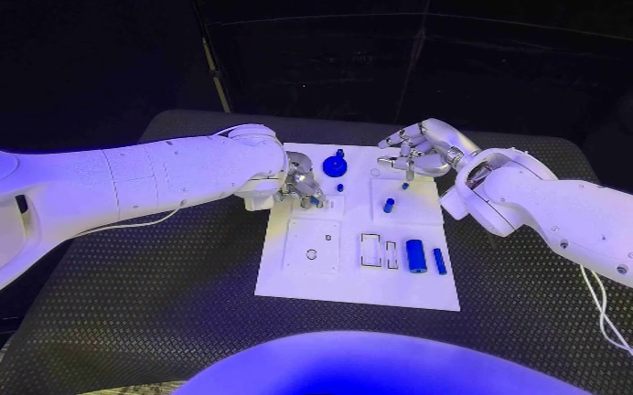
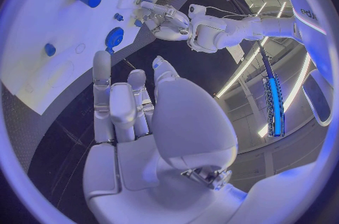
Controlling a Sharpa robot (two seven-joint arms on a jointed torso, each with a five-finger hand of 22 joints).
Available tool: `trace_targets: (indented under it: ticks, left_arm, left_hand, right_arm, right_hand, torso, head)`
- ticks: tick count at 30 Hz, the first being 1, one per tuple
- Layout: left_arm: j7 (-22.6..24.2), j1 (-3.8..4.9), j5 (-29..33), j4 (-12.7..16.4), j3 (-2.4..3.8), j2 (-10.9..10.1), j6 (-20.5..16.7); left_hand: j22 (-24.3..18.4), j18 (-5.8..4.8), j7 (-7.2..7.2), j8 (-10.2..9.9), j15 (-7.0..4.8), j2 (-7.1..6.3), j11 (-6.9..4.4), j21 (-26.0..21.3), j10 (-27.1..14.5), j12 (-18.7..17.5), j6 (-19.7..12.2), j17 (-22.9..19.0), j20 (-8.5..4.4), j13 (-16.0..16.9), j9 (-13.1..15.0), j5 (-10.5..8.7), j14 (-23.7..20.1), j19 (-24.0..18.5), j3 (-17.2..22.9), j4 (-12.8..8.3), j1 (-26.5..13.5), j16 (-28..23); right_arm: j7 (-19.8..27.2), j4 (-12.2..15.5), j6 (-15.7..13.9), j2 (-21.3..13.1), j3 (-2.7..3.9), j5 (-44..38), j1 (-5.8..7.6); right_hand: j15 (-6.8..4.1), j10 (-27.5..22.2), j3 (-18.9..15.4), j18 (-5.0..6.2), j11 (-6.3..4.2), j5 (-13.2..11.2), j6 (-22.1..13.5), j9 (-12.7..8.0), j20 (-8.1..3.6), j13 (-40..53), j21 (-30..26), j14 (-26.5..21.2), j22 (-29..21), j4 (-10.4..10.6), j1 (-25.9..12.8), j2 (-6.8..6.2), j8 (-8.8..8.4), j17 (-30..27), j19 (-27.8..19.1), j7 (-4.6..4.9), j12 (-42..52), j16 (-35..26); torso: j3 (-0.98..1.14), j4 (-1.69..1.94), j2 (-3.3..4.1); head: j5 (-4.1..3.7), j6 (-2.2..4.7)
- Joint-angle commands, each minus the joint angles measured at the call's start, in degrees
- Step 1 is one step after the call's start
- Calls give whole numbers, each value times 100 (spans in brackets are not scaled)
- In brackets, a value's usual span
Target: Assemble the parts on the task board
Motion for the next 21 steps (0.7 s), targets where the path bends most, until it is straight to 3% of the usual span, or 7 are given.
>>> trace_targets:
  ticks: [1,21]
  left_arm:
    - [-43,18,164,-36,3,29,215]
    - [-50,99,307,-266,5,214,467]
  left_hand:
    - [10,-87,-19,-42,-24,51,-1,4,62,39,76,1509,-33,13,-10,15,604,21,605,-570,-18,35]
    - [45,-93,-32,-71,-32,141,-12,17,100,73,129,1509,-39,74,-39,19,604,41,669,-601,-131,35]
  right_arm:
    - [43,5,49,9,2,-10,10]
    - [46,-25,67,41,1,-10,8]
  right_hand:
    - [6,1,13,31,2,27,-31,-5,-10,-3,-26,-14,-6,9,26,37,21,4,-30,13,23,24]
    - [6,-4,27,31,2,73,-33,-4,-9,-13,-29,-14,-8,1,55,41,25,11,-29,14,22,25]
  torso:
    - [0,5,1]
    - [3,-2,-2]
  head:
    - [1,-9]
    - [-7,-22]
